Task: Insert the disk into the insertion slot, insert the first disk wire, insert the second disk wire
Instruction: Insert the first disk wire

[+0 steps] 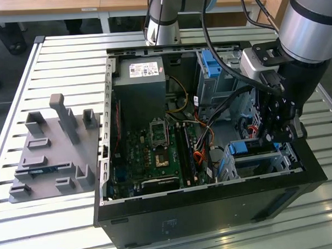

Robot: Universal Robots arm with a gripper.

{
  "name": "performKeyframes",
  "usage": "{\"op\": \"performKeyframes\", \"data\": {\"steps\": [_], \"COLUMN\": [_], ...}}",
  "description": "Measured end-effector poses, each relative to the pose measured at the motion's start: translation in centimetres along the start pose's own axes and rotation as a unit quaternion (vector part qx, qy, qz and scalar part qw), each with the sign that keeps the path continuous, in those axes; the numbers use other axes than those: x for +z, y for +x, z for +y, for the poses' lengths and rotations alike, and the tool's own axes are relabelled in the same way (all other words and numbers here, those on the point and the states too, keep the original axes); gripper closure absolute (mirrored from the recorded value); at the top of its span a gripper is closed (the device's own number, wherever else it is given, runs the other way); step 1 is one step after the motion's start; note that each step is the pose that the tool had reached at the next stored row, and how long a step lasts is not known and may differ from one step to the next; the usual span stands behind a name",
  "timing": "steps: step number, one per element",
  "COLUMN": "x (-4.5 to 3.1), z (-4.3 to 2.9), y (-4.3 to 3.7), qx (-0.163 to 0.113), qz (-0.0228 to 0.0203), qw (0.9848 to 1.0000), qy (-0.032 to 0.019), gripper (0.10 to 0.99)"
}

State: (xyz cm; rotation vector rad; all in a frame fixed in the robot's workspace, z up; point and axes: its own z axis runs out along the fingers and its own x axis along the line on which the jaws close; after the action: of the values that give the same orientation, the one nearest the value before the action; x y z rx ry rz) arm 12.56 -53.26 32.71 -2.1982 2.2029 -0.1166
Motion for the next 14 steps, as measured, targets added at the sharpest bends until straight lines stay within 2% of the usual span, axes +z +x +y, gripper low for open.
{"op": "performKeyframes", "data": {"steps": [8, 13, 14], "x": [-0.89, -1.37, -1.4], "z": [-0.07, -0.24, -0.26], "y": [0.03, 0.05, 0.05], "qx": [0.0, 0.0, 0.0], "qz": [0.0, -0.0001, -0.0001], "qw": [1.0, 1.0, 1.0], "qy": [-0.001, -0.0074, -0.0087], "gripper": [0.851, 0.863, 0.929]}}
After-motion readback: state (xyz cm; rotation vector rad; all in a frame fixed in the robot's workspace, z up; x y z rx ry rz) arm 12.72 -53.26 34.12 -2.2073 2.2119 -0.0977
